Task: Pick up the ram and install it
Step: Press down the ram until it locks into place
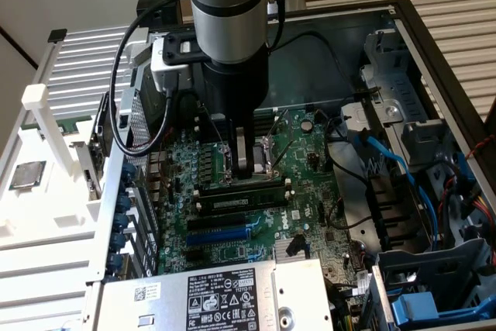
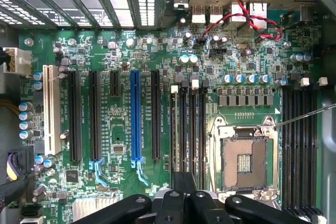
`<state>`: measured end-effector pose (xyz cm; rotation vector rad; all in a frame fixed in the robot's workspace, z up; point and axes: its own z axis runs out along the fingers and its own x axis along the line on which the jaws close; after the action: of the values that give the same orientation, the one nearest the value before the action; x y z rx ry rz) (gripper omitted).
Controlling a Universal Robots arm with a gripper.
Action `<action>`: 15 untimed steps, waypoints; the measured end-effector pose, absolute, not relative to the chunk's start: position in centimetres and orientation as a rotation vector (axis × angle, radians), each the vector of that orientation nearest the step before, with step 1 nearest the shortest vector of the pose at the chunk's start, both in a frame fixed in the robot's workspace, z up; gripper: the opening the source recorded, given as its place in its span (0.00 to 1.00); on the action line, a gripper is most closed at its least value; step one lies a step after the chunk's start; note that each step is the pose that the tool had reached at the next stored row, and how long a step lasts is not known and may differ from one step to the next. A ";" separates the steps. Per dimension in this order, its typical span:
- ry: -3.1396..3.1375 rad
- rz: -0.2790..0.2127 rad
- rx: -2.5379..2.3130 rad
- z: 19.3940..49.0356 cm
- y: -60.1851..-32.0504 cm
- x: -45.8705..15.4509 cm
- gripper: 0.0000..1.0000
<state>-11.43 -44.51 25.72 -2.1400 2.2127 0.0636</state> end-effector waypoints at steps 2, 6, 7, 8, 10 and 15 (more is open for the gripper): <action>2.213 0.064 -2.140 25.7 -44.5 -11.4 0.10; 2.213 0.064 -2.140 25.7 -44.5 -11.4 0.10; 2.213 0.064 -2.140 25.7 -44.5 -11.4 0.10; 2.213 0.064 -2.140 25.7 -44.5 -11.4 0.10; 2.213 0.064 -2.140 25.7 -44.5 -11.4 0.10; 2.269 0.061 -2.079 25.6 -44.5 -11.4 0.10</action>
<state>-11.43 -44.51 25.64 -2.0786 2.2691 0.0605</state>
